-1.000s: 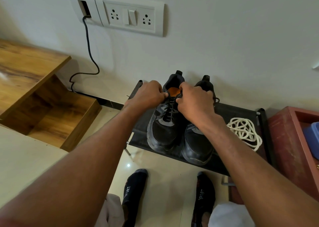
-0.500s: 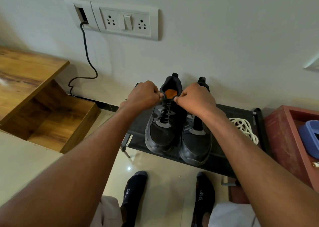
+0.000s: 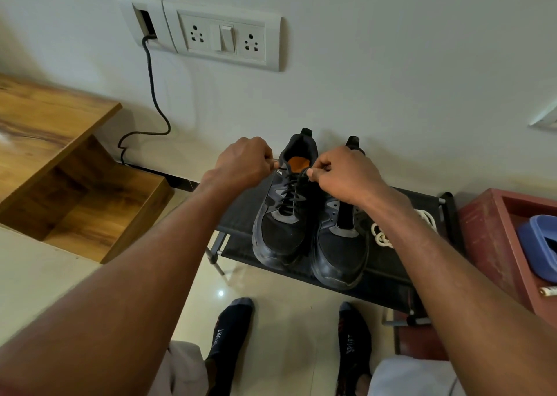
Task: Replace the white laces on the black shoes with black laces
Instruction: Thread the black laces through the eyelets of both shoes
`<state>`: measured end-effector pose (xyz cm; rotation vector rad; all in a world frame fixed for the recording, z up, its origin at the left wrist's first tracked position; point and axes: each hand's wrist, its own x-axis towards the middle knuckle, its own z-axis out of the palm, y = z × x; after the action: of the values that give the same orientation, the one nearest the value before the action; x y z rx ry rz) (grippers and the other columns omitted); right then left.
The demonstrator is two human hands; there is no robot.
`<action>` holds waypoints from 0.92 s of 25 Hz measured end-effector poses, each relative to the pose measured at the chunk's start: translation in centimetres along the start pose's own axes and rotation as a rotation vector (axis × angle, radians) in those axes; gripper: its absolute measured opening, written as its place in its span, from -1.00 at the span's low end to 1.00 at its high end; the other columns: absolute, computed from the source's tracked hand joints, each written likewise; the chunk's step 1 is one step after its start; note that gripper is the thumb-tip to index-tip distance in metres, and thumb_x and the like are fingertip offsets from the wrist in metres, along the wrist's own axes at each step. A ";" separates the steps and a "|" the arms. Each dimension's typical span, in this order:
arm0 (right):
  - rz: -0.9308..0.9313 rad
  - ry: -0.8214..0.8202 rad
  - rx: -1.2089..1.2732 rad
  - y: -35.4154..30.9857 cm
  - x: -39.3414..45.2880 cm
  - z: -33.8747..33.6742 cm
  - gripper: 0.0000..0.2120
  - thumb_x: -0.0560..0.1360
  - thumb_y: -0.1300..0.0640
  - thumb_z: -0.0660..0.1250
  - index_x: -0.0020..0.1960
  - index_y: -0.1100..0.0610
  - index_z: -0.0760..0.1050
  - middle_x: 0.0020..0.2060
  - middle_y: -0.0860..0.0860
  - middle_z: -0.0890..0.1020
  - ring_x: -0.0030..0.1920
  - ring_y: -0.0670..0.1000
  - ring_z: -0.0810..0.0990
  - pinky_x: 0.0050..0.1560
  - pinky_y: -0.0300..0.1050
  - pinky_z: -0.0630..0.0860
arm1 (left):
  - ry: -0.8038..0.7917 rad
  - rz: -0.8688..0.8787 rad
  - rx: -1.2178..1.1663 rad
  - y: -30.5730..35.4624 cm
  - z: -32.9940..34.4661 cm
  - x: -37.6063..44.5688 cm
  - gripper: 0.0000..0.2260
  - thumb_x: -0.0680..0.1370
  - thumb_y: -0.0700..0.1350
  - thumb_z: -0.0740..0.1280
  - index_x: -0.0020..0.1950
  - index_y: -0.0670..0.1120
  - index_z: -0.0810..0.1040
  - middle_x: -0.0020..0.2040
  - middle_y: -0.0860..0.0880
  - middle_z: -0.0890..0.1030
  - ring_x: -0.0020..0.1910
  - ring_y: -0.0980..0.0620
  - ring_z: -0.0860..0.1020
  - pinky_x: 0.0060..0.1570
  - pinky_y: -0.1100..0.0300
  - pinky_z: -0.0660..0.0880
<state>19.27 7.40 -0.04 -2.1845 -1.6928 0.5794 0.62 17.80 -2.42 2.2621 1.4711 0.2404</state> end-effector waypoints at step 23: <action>-0.065 0.229 1.049 -6.7 -3.0 -6.8 -0.80 0.69 0.19 0.26 0.21 0.20 0.62 -0.13 0.14 0.77 -0.18 0.11 0.77 -0.27 -0.11 0.61 | -0.153 0.200 -1.300 6.0 -10.3 -3.6 -0.78 0.73 -0.20 0.19 0.27 -0.20 0.59 -0.07 -0.11 0.68 -0.07 -0.04 0.67 -0.01 0.12 0.62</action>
<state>16.39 6.18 9.48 -1.3526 -0.9630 0.8884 0.29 15.11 9.77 1.2719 0.6148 0.7837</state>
